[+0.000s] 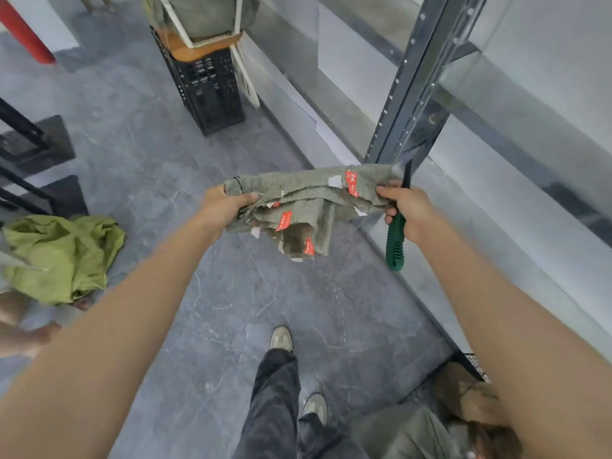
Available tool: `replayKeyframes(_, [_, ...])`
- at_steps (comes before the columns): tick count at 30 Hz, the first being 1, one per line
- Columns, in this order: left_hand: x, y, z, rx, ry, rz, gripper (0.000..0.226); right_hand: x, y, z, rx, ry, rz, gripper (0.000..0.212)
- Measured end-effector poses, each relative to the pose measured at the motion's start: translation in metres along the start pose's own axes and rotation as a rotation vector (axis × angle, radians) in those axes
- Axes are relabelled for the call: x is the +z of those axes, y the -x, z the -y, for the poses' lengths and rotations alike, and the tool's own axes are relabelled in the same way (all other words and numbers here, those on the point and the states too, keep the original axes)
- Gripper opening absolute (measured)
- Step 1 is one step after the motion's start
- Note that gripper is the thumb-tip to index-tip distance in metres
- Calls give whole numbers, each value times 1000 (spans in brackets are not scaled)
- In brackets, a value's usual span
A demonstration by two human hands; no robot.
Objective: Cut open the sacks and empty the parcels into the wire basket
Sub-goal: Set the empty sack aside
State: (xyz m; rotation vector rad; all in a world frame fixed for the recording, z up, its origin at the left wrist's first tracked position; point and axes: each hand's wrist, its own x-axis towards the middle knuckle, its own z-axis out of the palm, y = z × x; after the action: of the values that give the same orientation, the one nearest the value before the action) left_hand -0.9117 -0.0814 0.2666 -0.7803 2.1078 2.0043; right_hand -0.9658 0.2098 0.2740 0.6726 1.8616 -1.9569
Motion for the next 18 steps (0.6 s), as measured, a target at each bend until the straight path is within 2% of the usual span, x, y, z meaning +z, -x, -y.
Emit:
replayKeyframes(7, [-2, -106, 34, -160, -34, 34, 15, 35, -90, -16, 94, 81, -71, 14])
replayKeyframes(13, [-4, -176, 86, -248, -102, -4, 9, 58, -168, -52, 179, 147, -77, 16])
replayKeyframes(15, [-1, -198, 104, -261, -115, -29, 18, 64, -198, -67, 203, 149, -72, 8])
replayKeyframes(18, [5, -233, 126, -273, -143, -70, 22, 71, -244, -93, 248, 164, -72, 17])
